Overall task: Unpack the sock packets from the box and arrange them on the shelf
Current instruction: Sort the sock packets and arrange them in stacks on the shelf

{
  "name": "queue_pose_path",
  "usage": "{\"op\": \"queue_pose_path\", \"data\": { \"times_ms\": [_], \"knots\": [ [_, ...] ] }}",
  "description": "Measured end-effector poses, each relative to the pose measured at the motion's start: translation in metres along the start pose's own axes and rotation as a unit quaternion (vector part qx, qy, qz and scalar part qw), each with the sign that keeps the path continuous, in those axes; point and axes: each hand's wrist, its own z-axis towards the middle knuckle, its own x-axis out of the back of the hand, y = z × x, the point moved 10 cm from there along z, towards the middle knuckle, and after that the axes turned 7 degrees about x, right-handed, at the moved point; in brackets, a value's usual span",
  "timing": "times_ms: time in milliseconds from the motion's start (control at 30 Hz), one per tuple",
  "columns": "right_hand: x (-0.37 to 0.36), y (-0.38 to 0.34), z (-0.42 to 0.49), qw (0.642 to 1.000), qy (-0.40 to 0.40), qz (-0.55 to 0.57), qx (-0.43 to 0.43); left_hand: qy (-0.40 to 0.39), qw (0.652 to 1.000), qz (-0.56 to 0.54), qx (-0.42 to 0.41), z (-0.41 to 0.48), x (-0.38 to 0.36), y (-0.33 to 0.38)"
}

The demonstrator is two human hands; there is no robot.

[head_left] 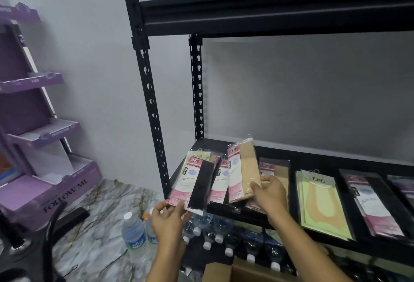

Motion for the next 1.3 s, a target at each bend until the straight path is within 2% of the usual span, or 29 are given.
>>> {"op": "queue_pose_path", "data": {
  "times_ms": [567,933,1300],
  "knots": [
    [0.116,-0.004,-0.039,0.986,0.090,0.119,0.079,-0.118,0.986,-0.116,0.022,-0.060,-0.083,-0.022],
    [0.194,0.013,-0.053,0.978,0.150,0.116,0.089,-0.220,0.967,-0.095,0.081,-0.103,-0.145,-0.057],
    [0.244,0.023,-0.062,0.971,0.191,0.115,0.091,-0.239,0.961,-0.090,0.111,-0.123,-0.168,-0.080]
  ]
}}
